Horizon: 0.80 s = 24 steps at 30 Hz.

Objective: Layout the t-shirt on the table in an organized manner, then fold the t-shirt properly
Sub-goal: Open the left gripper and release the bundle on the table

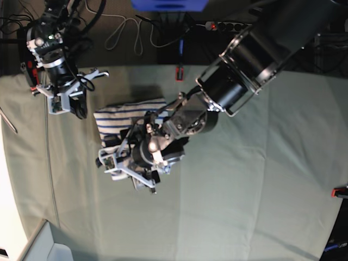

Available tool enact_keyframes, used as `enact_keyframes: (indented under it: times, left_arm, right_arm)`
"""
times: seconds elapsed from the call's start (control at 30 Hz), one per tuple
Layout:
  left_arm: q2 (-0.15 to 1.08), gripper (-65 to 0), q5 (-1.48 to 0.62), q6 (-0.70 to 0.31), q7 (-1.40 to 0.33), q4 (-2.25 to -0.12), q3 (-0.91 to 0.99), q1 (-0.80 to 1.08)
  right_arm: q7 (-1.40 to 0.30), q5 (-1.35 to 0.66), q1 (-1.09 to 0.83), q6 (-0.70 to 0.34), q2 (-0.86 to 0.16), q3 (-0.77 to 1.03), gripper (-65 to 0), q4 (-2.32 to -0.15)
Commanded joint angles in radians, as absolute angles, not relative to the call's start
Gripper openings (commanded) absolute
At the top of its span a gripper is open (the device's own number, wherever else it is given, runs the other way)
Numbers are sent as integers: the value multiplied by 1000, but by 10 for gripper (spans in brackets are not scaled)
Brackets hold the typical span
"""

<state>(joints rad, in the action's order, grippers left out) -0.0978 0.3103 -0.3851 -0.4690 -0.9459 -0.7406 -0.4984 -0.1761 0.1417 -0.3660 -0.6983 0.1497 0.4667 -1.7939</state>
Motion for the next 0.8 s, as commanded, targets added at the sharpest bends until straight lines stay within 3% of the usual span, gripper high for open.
enact_keyframes:
  times: [0.0,0.27,0.5,0.77]
  left_arm:
    - [-111,-184,308,-374,-446,-984,-736,-533]
    - [-107,-169,315,-381,-455,-1150,-731,-535]
    - [-101,-169,467,-381,-455,-1179,-704,-527]
    - [-77,-183,464,-383,-456,-1394,-205,-351]
  right_arm:
    - [-151,120,-364,-698,148,469,-650,-1814]
    - [-151,120,-364,-698,147,470,-650,-1814]
    - [-151,120,-364,-698,143,472,-650,-1814]
    - [-151,120,-371,-698,148,542,-650,-1813]
